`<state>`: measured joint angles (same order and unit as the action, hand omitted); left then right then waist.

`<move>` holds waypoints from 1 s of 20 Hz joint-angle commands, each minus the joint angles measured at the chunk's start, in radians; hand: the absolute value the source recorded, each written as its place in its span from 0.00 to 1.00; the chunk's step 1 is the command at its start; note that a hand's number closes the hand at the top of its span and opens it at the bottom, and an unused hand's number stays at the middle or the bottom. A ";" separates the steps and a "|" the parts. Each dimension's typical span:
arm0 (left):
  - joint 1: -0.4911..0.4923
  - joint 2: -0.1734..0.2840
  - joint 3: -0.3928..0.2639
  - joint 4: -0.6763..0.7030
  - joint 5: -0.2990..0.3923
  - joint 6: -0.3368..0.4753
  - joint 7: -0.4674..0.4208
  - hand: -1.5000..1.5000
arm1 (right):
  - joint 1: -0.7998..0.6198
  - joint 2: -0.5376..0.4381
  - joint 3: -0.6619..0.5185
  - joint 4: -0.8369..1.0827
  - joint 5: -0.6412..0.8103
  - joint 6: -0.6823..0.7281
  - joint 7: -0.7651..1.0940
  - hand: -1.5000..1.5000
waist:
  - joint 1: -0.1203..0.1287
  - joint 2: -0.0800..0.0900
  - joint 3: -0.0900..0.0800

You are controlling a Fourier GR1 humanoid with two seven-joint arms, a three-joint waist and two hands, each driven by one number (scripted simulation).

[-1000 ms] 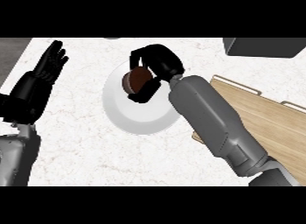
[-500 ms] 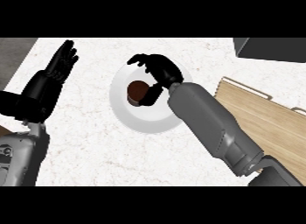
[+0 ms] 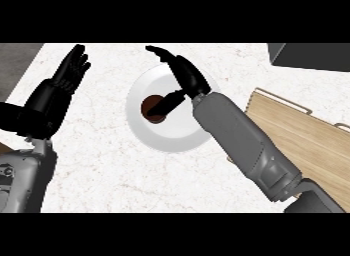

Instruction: Pick the cupcake from the tray and place it in the plate

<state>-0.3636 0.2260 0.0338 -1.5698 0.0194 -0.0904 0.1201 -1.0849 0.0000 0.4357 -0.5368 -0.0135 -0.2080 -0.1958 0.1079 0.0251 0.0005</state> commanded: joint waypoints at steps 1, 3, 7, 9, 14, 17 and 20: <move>-0.022 0.004 0.009 0.039 -0.018 0.008 -0.026 0.50 | -0.051 0.000 -0.045 0.001 -0.146 0.025 -0.018 0.00 | -0.019 -0.002 0.000; 0.017 -0.013 -0.001 0.012 -0.024 0.020 -0.023 0.50 | -0.020 0.000 -0.071 0.032 -0.176 0.002 -0.074 0.00 | -0.037 -0.007 0.000; 0.015 0.033 0.064 -0.012 0.020 0.001 0.022 0.50 | -0.066 0.000 -0.161 0.136 -0.194 0.081 -0.094 0.00 | -0.069 -0.014 0.000; 0.037 0.030 0.060 0.011 -0.005 0.008 -0.014 0.50 | -0.064 -0.034 -0.192 0.180 -0.193 0.104 -0.145 0.00 | -0.074 -0.013 0.000; 0.066 0.050 0.083 -0.017 0.031 -0.027 -0.018 0.50 | -0.022 -0.195 -0.258 0.230 -0.229 0.283 -0.259 0.00 | -0.076 -0.012 0.000; 0.072 0.020 0.054 -0.057 0.020 -0.010 0.011 0.50 | -0.041 -0.216 -0.274 0.301 -0.211 0.309 -0.327 0.00 | -0.062 -0.008 0.001; 0.080 0.016 0.053 -0.050 0.005 -0.004 -0.018 0.50 | -0.031 -0.302 -0.287 0.329 -0.206 0.390 -0.369 0.00 | -0.062 -0.007 0.001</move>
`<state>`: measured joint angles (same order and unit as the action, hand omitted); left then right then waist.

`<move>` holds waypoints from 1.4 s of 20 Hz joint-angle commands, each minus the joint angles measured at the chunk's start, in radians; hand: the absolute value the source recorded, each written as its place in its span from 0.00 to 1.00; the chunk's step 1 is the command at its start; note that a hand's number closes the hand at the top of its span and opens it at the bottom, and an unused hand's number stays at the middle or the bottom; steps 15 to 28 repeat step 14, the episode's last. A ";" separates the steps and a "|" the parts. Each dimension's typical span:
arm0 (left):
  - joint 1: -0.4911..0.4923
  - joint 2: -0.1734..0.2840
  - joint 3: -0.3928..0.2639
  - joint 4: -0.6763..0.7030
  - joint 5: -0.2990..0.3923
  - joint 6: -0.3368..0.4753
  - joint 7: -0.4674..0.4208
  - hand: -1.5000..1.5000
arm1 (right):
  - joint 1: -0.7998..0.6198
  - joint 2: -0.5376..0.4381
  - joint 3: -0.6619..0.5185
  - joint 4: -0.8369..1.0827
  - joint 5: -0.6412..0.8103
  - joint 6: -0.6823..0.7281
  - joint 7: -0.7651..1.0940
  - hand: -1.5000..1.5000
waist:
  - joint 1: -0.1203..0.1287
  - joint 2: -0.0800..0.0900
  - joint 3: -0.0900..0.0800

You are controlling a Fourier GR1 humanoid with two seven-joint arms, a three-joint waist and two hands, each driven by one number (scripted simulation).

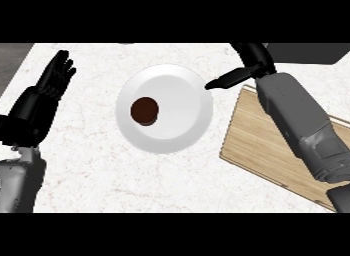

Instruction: Pick the cupcake from the tray and place it in the plate

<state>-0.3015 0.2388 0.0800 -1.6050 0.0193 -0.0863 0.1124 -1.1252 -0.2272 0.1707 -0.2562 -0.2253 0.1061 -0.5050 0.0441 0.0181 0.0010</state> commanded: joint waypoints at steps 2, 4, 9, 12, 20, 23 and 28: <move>-0.027 0.010 0.013 -0.002 -0.001 0.002 0.017 0.50 | -0.002 -0.127 -0.016 0.069 0.021 0.142 -0.082 0.00 | 0.005 0.004 0.001; -0.009 0.008 0.012 -0.031 0.007 0.000 0.041 0.50 | 0.006 -0.131 -0.007 0.089 0.043 0.150 -0.111 0.00 | 0.007 0.002 0.001; 0.007 -0.011 -0.001 0.005 -0.007 -0.006 -0.012 0.50 | 0.043 -0.187 -0.016 0.121 0.060 0.219 -0.190 0.00 | 0.005 0.005 0.001; 0.011 0.010 0.012 -0.016 0.006 -0.025 -0.001 0.50 | 0.007 -0.221 -0.024 0.130 0.068 0.197 -0.197 0.00 | 0.012 0.005 0.001; -0.007 0.011 0.002 -0.043 0.007 -0.028 0.022 0.50 | 0.021 -0.240 -0.016 0.142 0.086 0.188 -0.231 0.00 | 0.018 0.007 0.002; -0.007 0.011 0.002 -0.043 0.007 -0.028 0.022 0.50 | 0.021 -0.240 -0.016 0.142 0.086 0.188 -0.231 0.00 | 0.018 0.007 0.002; -0.007 0.011 0.002 -0.043 0.007 -0.028 0.022 0.50 | 0.021 -0.240 -0.016 0.142 0.086 0.188 -0.231 0.00 | 0.018 0.007 0.002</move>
